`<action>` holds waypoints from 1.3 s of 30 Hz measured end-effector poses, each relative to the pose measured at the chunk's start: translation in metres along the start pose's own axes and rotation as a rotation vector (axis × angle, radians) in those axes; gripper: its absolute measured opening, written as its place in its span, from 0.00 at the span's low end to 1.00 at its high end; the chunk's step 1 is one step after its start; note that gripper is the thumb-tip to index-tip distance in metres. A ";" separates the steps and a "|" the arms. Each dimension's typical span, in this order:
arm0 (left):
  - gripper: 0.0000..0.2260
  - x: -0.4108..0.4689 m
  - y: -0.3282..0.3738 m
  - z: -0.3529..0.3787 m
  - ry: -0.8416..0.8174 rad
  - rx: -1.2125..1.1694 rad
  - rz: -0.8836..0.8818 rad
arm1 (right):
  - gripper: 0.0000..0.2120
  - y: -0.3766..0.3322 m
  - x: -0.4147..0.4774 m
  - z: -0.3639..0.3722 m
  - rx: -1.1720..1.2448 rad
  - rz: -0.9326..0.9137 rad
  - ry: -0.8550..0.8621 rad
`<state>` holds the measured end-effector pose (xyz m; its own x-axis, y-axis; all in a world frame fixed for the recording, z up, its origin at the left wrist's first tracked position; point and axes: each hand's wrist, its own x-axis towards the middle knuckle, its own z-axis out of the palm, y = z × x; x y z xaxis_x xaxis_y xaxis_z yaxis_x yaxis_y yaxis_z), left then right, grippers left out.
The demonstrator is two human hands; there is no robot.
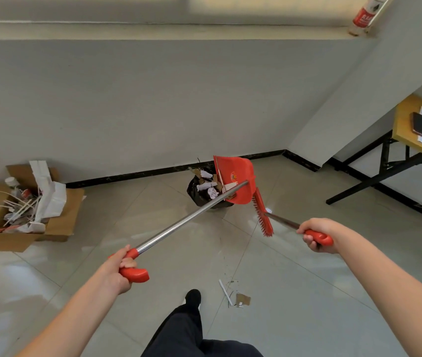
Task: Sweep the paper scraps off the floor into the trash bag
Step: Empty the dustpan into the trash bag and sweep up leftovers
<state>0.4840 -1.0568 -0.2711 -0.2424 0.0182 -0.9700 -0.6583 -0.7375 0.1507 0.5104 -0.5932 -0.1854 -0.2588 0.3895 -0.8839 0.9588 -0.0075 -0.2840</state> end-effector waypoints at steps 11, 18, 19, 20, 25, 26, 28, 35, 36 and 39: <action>0.11 -0.005 -0.039 -0.027 -0.036 -0.254 -0.219 | 0.05 0.013 -0.002 0.017 -0.032 0.056 -0.060; 0.11 -0.011 -0.058 -0.018 -0.139 -0.162 -0.133 | 0.05 0.017 -0.006 0.028 -0.026 0.046 -0.064; 0.10 -0.015 -0.057 -0.017 -0.154 -0.117 -0.089 | 0.05 0.019 -0.007 0.026 -0.024 0.044 -0.064; 0.10 -0.020 -0.054 -0.016 -0.167 -0.063 -0.032 | 0.05 0.021 -0.008 0.024 -0.021 0.043 -0.063; 0.10 -0.058 -0.017 0.000 -0.211 0.292 0.346 | 0.04 0.046 -0.015 0.007 -0.033 0.032 -0.040; 0.10 -0.068 -0.008 0.005 -0.212 0.384 0.437 | 0.04 0.054 -0.016 0.004 -0.038 0.027 -0.029; 0.10 -0.088 0.010 0.016 -0.235 0.562 0.592 | 0.04 0.069 -0.018 0.001 -0.051 0.023 -0.016; 0.12 -0.149 0.039 0.040 -0.277 1.066 0.884 | 0.05 0.115 -0.008 -0.010 -0.119 -0.005 0.100; 0.13 -0.156 0.037 0.041 -0.259 1.140 0.920 | 0.05 0.121 -0.006 -0.009 -0.145 -0.008 0.111; 0.16 -0.164 0.028 0.040 -0.171 1.370 1.018 | 0.03 0.135 0.007 0.000 -0.190 -0.016 0.114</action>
<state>0.4769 -1.0540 -0.1002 -0.9255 0.0775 -0.3707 -0.2628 0.5734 0.7760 0.6382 -0.5914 -0.2297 -0.2694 0.4895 -0.8293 0.9624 0.1692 -0.2127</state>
